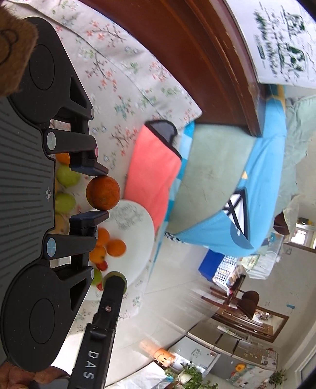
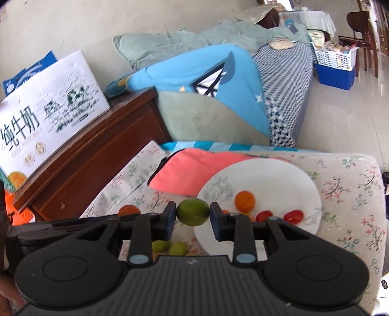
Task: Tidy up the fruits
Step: 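Lift the orange and lime with both tools and carry them over the plate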
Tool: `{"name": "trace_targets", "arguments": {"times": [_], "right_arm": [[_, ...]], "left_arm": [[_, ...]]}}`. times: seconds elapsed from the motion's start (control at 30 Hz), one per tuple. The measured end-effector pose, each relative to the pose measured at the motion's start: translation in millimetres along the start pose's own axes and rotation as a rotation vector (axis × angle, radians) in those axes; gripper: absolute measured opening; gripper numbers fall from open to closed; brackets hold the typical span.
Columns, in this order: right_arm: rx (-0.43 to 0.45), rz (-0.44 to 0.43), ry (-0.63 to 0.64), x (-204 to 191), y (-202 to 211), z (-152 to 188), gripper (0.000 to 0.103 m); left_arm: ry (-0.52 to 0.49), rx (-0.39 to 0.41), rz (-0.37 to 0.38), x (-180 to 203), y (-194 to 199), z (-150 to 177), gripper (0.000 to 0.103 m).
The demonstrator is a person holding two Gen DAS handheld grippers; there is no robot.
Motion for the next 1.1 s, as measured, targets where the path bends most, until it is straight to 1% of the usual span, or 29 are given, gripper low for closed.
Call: {"name": "trace_targets", "arguments": {"times": [0.2, 0.4, 0.6, 0.77, 0.87, 1.0, 1.1], "right_arm": [[0.032, 0.022, -0.033, 17, 9, -13, 0.03], [0.036, 0.03, -0.051, 29, 10, -18, 0.031], [0.019, 0.031, -0.142, 52, 0, -19, 0.031], [-0.004, 0.023, -0.24, 72, -12, -16, 0.031], [-0.02, 0.038, -0.287, 82, -22, -13, 0.031], [-0.051, 0.043, -0.321, 89, -35, -8, 0.031], [-0.063, 0.063, -0.323, 92, -42, -6, 0.031]], "left_arm": [[-0.009, 0.018, 0.01, 12, -6, -15, 0.028], [0.007, 0.016, 0.022, 17, -16, -25, 0.028], [0.033, -0.014, 0.054, 24, -33, -28, 0.028], [0.038, -0.04, 0.055, 30, -50, -26, 0.028], [0.044, -0.057, 0.052, 31, -62, -25, 0.028], [0.056, -0.077, 0.041, 31, -76, -23, 0.028], [0.068, -0.089, 0.034, 30, -84, -22, 0.028]]}}
Point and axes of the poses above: each gripper's, at about its wrist camera, not at the fingertips, and y roughly against the way its jaws point, x to its right, z to its underside, the point moved 9 cm from there along -y, roughly the way its jaws point, and after that the axes turned 9 degrees about -x, right-handed, at the moved point
